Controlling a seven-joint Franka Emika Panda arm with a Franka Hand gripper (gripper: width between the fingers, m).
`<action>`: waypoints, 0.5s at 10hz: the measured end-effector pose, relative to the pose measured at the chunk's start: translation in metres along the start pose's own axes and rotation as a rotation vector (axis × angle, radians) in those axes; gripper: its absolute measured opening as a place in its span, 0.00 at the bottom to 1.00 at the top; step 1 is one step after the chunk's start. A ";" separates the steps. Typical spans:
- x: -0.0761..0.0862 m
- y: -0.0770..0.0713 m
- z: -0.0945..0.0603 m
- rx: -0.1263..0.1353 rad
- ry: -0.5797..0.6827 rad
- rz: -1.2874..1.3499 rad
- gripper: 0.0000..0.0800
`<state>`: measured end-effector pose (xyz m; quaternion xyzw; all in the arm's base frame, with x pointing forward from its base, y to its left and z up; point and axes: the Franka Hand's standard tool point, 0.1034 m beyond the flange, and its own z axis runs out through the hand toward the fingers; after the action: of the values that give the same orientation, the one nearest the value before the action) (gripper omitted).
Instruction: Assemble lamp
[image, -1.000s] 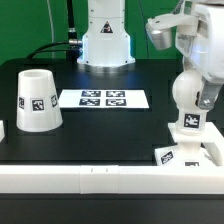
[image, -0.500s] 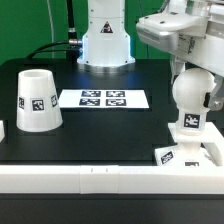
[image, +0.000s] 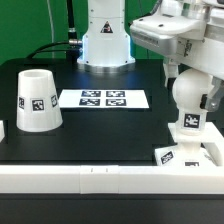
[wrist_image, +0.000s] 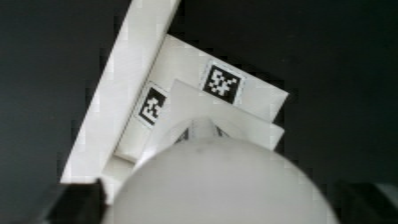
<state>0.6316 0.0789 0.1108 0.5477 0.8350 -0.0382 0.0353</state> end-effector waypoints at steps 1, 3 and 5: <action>0.000 0.000 0.000 0.000 0.000 0.001 0.72; -0.001 0.000 0.000 0.000 0.000 0.041 0.72; -0.002 -0.004 0.001 0.024 0.005 0.203 0.72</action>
Offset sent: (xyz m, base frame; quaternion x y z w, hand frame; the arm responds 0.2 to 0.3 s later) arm -0.0029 -0.0029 -0.0032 0.0439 0.0230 0.0623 0.9968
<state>0.6285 0.0753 0.1106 0.6299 0.7749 -0.0432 0.0303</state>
